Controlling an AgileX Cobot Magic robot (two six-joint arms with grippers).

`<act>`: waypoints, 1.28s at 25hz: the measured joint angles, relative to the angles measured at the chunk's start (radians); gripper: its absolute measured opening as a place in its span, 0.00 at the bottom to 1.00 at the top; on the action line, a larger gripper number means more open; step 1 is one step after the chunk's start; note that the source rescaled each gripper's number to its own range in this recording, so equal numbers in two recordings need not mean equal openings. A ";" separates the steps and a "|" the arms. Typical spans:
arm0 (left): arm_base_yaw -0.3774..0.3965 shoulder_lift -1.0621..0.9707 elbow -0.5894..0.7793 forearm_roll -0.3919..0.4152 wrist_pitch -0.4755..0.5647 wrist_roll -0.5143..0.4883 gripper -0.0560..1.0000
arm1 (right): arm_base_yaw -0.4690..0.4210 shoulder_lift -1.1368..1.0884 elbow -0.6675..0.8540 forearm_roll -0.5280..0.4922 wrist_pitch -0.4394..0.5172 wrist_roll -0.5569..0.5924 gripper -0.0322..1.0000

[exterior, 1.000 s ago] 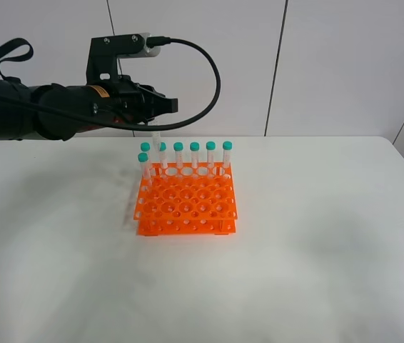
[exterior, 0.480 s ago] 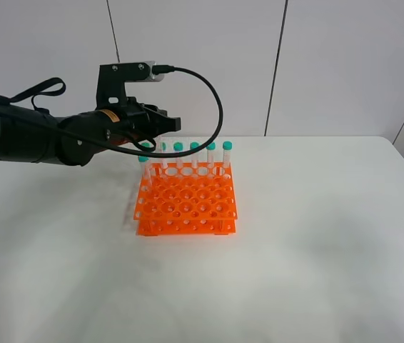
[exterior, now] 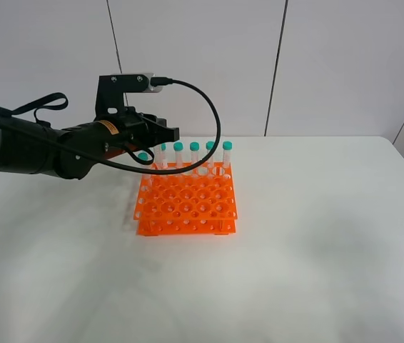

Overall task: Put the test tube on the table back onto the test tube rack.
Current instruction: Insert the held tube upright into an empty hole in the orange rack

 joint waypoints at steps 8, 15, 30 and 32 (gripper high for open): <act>0.000 0.038 0.000 0.021 -0.022 -0.020 0.06 | 0.000 0.000 0.000 0.000 0.000 0.000 1.00; 0.000 0.072 0.000 0.022 -0.044 -0.023 0.06 | 0.000 0.000 0.000 0.000 0.000 0.000 1.00; 0.000 0.111 0.000 0.046 -0.086 -0.026 0.06 | 0.000 0.000 0.001 0.000 0.000 0.000 1.00; 0.000 0.120 0.000 0.046 -0.097 -0.026 0.06 | 0.000 0.000 0.001 0.000 0.000 0.000 1.00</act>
